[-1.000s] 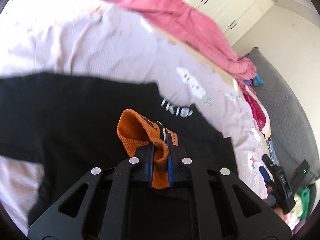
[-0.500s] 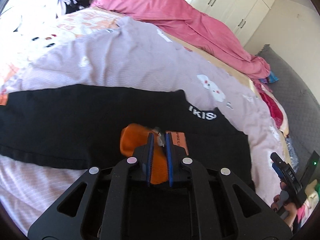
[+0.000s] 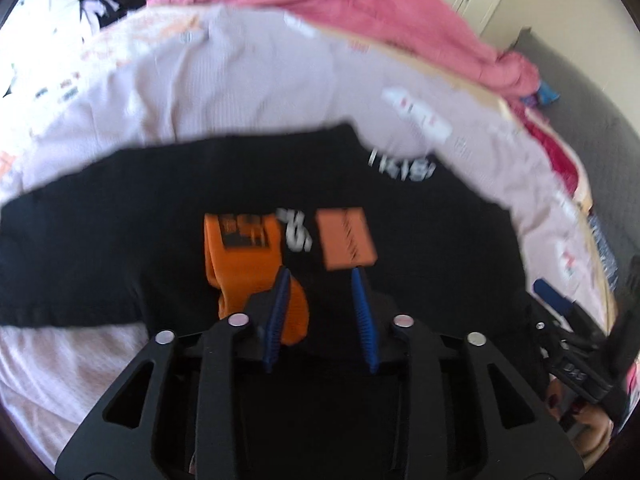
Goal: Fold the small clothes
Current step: 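Lay the cuff flat on the shirt body and open the left gripper, then move the left gripper to the other sleeve's orange cuff and grasp it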
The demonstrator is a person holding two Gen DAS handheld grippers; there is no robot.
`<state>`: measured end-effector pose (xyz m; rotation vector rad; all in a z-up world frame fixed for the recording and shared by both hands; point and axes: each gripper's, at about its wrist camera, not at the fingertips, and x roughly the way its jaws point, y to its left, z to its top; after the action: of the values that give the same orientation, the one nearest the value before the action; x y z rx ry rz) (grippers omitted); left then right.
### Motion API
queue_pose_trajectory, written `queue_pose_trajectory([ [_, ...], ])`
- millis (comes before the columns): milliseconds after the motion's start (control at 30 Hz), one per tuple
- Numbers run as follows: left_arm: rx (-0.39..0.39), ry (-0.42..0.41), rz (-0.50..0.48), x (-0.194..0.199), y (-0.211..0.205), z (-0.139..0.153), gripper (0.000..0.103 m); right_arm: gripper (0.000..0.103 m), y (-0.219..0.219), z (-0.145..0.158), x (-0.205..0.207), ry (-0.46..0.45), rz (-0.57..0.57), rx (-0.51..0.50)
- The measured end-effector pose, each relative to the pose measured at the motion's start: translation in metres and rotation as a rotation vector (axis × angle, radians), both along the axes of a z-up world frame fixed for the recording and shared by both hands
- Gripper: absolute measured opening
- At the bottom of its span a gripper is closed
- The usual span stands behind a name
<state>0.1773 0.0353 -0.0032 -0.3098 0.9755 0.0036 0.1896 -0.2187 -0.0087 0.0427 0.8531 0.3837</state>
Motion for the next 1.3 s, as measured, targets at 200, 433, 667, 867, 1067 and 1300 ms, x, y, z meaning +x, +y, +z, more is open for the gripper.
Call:
queue_pose_trajectory([
  [200,0.001,0.045,0.017,0.0,0.009,-0.031,0.027,0.084,0.005,-0.033,0.009,0.123,-0.023,-0.105],
  [433,-0.038,0.023,0.017,-0.008,0.013,-0.025,0.035,0.085,0.004,-0.034,0.001,0.096,-0.053,-0.103],
  [667,-0.026,-0.018,-0.002,-0.024,0.011,-0.003,0.048,0.089,-0.012,-0.016,-0.02,0.096,-0.104,0.001],
  [867,-0.027,-0.051,0.013,-0.035,0.018,0.012,0.059,0.096,-0.011,-0.002,-0.03,0.076,-0.114,0.029],
  [1067,-0.017,-0.086,0.035,-0.048,0.027,0.026,0.066,0.096,0.0,0.017,-0.038,0.037,-0.103,0.04],
  [1300,-0.012,-0.12,0.092,-0.066,0.051,0.038,0.079,0.096,0.024,0.033,-0.046,0.015,-0.05,0.056],
])
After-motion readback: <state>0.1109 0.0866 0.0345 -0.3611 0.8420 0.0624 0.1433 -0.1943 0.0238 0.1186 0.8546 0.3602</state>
